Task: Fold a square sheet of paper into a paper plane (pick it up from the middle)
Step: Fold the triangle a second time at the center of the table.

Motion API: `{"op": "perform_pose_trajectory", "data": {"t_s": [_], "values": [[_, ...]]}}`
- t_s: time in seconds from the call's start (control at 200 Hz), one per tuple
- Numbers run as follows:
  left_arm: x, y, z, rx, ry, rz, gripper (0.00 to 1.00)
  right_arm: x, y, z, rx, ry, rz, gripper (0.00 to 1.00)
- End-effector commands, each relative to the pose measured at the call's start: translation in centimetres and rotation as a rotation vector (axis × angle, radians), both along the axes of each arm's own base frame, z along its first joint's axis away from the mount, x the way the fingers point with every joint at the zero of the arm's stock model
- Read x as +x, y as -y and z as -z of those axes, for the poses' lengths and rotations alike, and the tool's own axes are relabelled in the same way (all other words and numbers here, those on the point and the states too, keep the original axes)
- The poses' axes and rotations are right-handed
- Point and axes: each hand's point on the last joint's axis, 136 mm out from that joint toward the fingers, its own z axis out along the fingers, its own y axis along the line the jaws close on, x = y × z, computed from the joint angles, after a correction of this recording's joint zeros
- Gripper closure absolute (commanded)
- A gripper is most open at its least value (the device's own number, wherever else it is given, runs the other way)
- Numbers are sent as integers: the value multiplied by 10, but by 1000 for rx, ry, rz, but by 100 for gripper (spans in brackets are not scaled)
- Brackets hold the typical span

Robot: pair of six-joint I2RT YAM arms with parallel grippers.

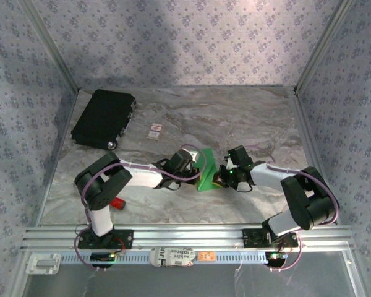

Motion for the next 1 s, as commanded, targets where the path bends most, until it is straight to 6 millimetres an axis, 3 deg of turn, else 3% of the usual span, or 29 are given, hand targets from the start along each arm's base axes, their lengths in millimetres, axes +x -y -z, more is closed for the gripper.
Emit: {"op": "perform_pose_trajectory", "data": {"t_s": [0.0, 0.785, 0.994], "values": [[9, 4, -8, -9, 33, 9, 93, -15, 20, 24, -94, -69, 15, 100], [9, 5, 6, 7, 9, 32, 92, -17, 20, 25, -93, -78, 10, 100], [11, 8, 0, 1, 22, 42, 92, -17, 21, 26, -96, -78, 10, 100]]}}
